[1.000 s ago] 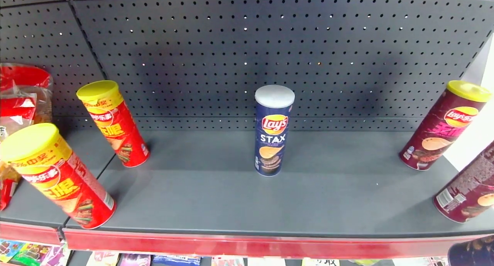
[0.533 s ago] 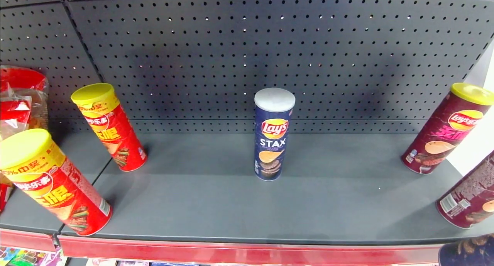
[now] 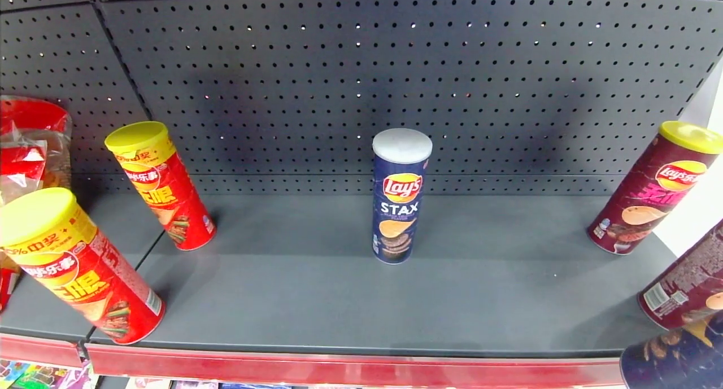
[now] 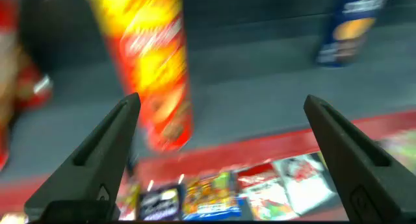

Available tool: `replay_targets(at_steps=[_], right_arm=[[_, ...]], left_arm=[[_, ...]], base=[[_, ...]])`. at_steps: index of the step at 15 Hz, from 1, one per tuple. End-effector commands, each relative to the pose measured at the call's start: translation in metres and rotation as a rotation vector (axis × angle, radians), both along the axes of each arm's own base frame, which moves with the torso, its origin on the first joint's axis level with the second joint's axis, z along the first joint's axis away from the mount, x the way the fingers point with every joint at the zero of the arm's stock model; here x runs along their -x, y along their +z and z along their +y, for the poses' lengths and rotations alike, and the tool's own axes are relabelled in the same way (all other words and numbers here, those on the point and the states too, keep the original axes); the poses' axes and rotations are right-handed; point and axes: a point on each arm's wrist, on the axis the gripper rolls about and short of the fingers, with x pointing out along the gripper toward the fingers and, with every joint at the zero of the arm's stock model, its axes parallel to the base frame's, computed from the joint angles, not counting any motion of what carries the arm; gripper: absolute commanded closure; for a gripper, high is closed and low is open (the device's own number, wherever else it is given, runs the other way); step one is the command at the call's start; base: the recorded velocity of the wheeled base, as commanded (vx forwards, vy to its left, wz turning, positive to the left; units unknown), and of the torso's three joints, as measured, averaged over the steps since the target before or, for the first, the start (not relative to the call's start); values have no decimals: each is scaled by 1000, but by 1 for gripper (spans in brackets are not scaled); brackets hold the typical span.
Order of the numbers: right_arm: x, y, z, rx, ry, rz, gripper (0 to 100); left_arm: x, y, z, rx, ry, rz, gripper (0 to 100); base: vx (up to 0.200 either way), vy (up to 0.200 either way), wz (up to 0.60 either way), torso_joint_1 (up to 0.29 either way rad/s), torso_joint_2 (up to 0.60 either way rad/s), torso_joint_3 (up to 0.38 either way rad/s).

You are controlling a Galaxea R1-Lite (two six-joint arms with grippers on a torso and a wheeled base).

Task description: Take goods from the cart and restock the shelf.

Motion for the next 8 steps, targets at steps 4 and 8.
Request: replay_targets(at_steps=[4, 8], right_arm=[[-17, 10, 5, 9, 27, 46, 100], [-27, 17, 8, 11, 44, 68, 100]], left_arm=[[-123, 66, -33, -140, -453, 209, 0], [-182, 73, -76, -158, -635, 300, 0]], base=[[0, 0, 0, 0, 0, 0], [0, 0, 0, 0, 0, 0]])
